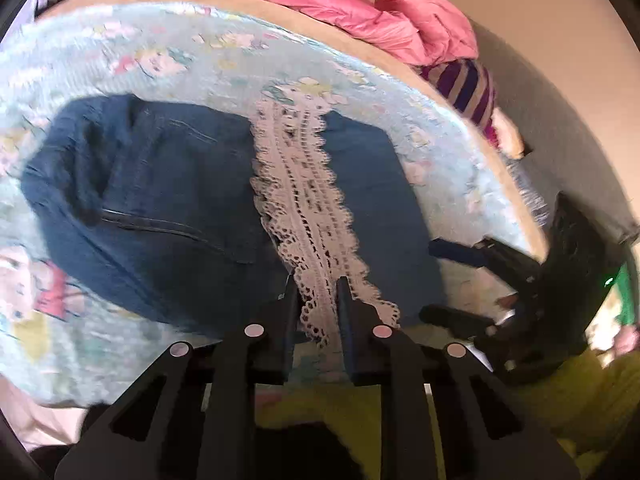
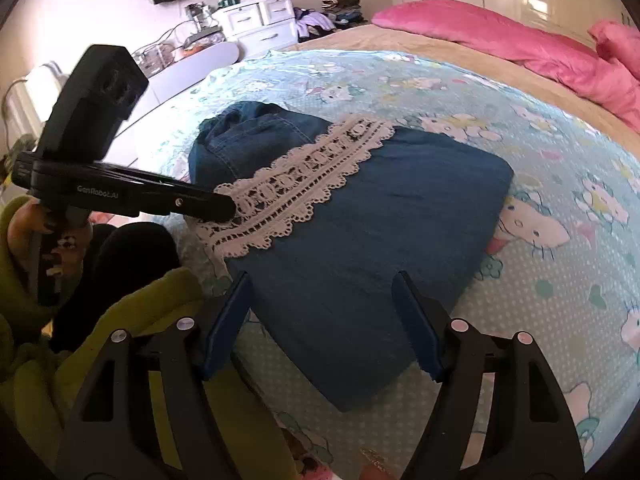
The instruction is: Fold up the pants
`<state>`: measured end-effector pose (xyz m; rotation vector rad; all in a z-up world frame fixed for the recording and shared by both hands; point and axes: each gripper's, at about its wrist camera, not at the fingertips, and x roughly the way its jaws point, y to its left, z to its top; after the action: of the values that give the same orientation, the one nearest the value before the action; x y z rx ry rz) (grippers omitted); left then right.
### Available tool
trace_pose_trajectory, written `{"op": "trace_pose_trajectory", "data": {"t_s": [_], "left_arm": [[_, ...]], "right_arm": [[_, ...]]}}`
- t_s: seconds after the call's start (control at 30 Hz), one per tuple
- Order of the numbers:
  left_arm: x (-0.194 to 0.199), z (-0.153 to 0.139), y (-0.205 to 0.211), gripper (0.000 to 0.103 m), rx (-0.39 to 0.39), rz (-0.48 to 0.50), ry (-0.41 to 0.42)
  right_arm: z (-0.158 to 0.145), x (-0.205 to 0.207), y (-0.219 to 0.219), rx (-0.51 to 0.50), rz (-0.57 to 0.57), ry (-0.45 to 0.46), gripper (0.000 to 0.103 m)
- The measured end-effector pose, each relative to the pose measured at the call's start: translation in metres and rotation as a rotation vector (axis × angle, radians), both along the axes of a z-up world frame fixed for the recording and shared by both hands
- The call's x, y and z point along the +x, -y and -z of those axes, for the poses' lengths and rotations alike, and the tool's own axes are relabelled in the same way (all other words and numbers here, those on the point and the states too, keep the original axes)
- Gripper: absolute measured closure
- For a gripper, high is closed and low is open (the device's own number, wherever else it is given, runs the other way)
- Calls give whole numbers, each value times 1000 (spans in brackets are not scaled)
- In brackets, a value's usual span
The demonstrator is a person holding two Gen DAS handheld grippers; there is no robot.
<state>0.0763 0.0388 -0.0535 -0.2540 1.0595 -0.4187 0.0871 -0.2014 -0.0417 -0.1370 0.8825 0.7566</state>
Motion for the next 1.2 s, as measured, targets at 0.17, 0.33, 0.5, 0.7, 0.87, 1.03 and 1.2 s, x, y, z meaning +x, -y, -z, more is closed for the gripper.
{"op": "trace_pose_trajectory", "data": {"t_s": [0.17, 0.33, 0.5, 0.7, 0.87, 1.03, 1.2], "left_arm": [[10, 21, -5, 79, 16, -32, -51], [10, 23, -2, 78, 35, -25, -44], [5, 13, -3, 64, 44, -18, -10], [-3, -5, -16, 37, 76, -55, 44], [-13, -23, -35, 14, 115, -116, 97], [-21, -40, -58, 5, 154, -194, 133], [-26, -45, -85, 4, 190, -279, 133]], "right_arm": [[24, 7, -4, -88, 36, -60, 39], [28, 2, -12, -130, 38, -36, 39], [13, 2, 1, -54, 54, -38, 39], [1, 6, 7, -27, 85, -19, 37], [-8, 12, 10, -10, 117, -4, 23], [-19, 19, 6, -5, 133, 22, 17], [-29, 27, -5, -13, 125, 57, 12]]}}
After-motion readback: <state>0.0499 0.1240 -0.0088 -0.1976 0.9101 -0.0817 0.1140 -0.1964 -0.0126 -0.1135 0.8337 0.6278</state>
